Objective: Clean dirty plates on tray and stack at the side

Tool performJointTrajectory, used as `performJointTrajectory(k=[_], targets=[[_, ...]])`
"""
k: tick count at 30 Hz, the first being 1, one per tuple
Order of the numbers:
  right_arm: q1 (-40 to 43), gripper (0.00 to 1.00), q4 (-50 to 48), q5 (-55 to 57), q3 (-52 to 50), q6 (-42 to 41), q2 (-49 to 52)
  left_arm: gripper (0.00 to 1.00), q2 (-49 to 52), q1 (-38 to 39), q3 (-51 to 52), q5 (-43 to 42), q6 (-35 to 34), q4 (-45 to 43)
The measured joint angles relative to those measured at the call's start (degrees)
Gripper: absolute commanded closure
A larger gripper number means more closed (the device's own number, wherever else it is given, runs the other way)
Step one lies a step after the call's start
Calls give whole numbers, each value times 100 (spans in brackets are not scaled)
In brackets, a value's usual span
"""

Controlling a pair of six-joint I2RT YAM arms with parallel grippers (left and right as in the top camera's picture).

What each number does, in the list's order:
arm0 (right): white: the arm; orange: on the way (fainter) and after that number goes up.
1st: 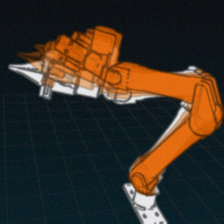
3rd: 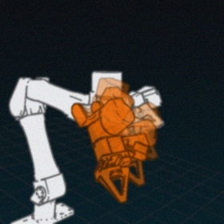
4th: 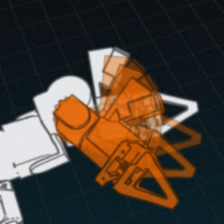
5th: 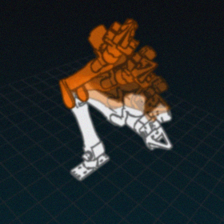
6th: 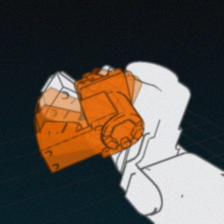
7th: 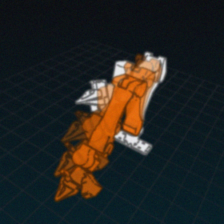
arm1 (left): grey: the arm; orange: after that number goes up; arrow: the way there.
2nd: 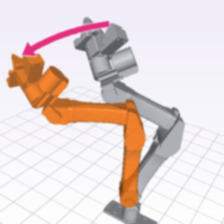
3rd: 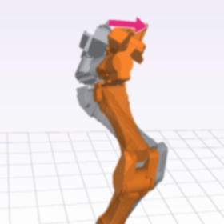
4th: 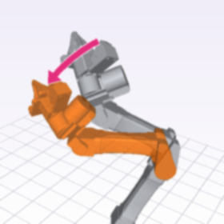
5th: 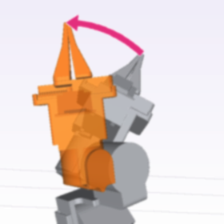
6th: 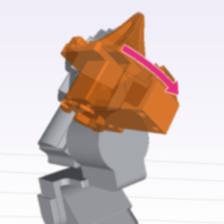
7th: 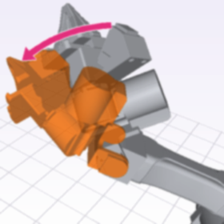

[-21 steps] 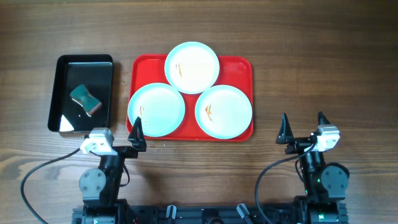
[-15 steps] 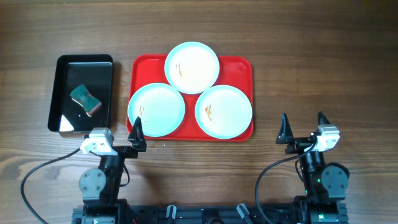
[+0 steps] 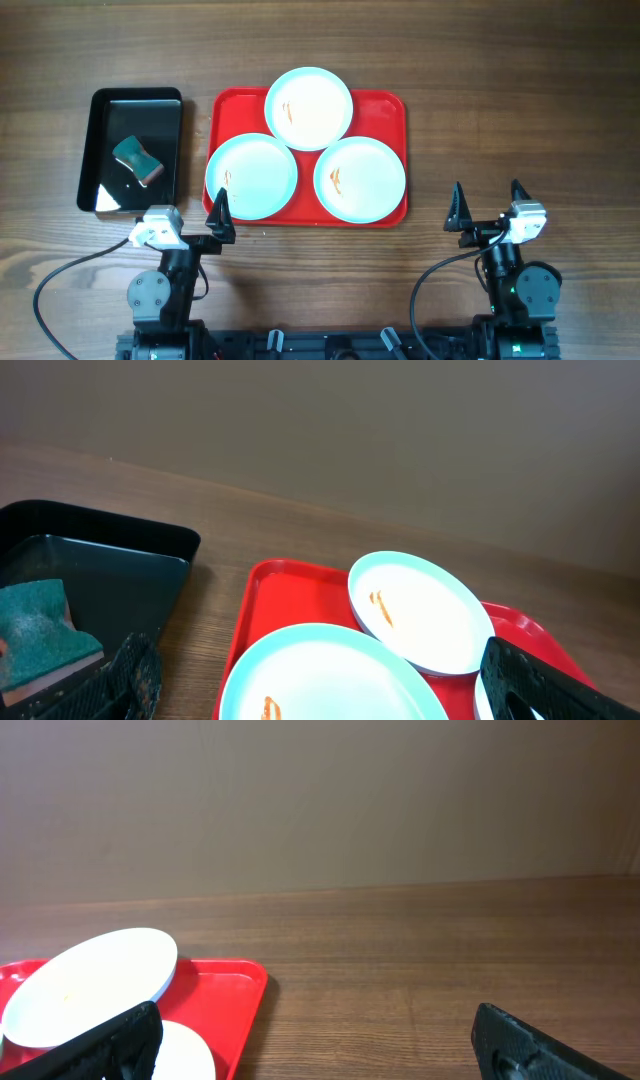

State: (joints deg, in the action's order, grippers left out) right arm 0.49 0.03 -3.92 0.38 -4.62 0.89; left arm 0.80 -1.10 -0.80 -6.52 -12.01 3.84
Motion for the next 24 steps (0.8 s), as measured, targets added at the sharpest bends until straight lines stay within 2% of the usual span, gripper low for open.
performJointTrajectory(k=[15, 16, 18, 19, 20, 21, 24], targets=[[0, 0, 0, 0, 0, 0, 0, 0, 0, -2, 0, -46, -9, -28], [0, 0, 0, 0, 0, 0, 0, 0, 7, -2, 17, -273, -197, -186], [0, 0, 0, 0, 0, 0, 0, 0, 7, 0, 20, -1285, -1082, -450], [0, 0, 0, 0, 0, 0, 0, 0, 11, 0, 33, -2149, -1777, -503], [0, 0, 0, 0, 0, 0, 0, 0, 11, 4, 33, -2435, -2072, -647], [0, 0, -2, 0, 0, 0, 0, 0, 15, 4, 50, -2800, -2616, -1056], [0, 0, 0, 0, 0, 0, 0, 0, 28, 4, 42, -3261, -3488, -2369]])
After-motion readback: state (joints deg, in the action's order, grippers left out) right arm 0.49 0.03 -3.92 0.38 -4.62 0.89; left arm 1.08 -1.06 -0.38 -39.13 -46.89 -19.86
